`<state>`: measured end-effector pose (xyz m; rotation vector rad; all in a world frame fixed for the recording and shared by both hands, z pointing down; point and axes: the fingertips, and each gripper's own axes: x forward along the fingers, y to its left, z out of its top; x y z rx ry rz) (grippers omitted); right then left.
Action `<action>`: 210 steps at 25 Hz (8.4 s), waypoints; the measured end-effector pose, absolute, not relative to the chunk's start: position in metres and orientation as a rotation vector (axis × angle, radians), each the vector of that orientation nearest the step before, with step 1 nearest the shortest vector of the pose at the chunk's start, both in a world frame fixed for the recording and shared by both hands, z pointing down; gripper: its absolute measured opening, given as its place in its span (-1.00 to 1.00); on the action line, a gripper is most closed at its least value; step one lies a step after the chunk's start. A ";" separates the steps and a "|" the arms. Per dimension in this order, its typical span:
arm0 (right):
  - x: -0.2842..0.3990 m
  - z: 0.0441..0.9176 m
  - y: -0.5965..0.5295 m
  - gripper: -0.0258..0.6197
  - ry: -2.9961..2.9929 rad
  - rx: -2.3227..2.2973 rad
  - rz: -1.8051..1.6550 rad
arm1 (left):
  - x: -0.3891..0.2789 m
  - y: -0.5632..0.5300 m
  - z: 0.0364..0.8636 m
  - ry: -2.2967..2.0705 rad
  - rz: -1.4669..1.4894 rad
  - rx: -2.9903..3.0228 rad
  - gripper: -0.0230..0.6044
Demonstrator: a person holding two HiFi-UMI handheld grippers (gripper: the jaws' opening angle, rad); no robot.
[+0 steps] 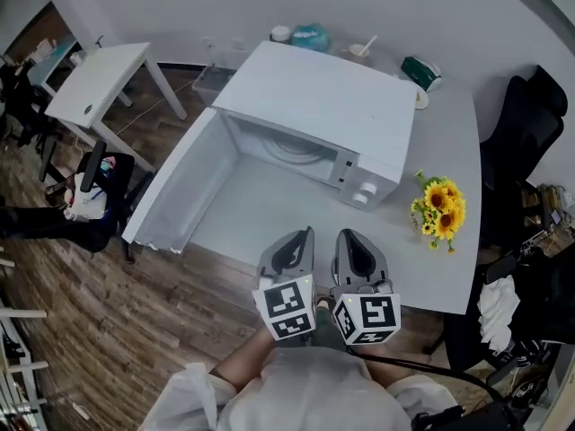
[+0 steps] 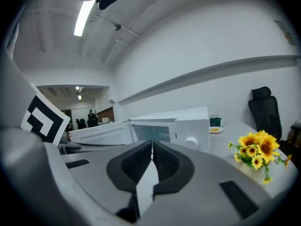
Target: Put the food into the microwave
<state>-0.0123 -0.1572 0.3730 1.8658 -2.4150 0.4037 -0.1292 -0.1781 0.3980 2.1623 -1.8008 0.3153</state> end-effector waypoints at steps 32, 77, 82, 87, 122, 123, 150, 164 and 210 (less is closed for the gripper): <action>0.155 0.588 -0.066 -0.53 -1.862 2.074 0.931 | -0.022 -0.137 0.605 -1.362 0.738 2.081 0.39; 0.126 0.610 -0.087 -0.68 -1.835 1.959 1.116 | -0.051 -0.136 0.617 -1.483 0.630 1.800 0.39; 0.108 0.600 -0.104 -0.68 -1.895 1.907 1.087 | -0.071 -0.142 0.606 -1.552 0.606 1.774 0.39; 0.086 0.589 -0.124 -0.68 -1.962 1.846 1.049 | -0.094 -0.151 0.596 -1.604 0.562 1.730 0.39; -0.057 0.540 -0.273 -0.68 -2.165 1.793 0.850 | -0.241 -0.273 0.552 -1.761 0.311 1.655 0.39; -0.058 0.539 -0.278 -0.68 -2.166 1.802 0.845 | -0.242 -0.278 0.552 -1.756 0.306 1.663 0.39; -0.062 0.520 -0.365 -0.70 -2.147 2.054 0.787 | -0.246 -0.384 0.538 -1.730 0.233 1.781 0.39; -0.049 0.523 -0.398 -0.71 -2.067 2.225 0.787 | -0.229 -0.439 0.547 -1.699 0.261 1.883 0.39; -0.029 0.550 -0.423 -0.70 -1.744 2.254 0.571 | -0.211 -0.472 0.559 -1.803 0.298 1.962 0.39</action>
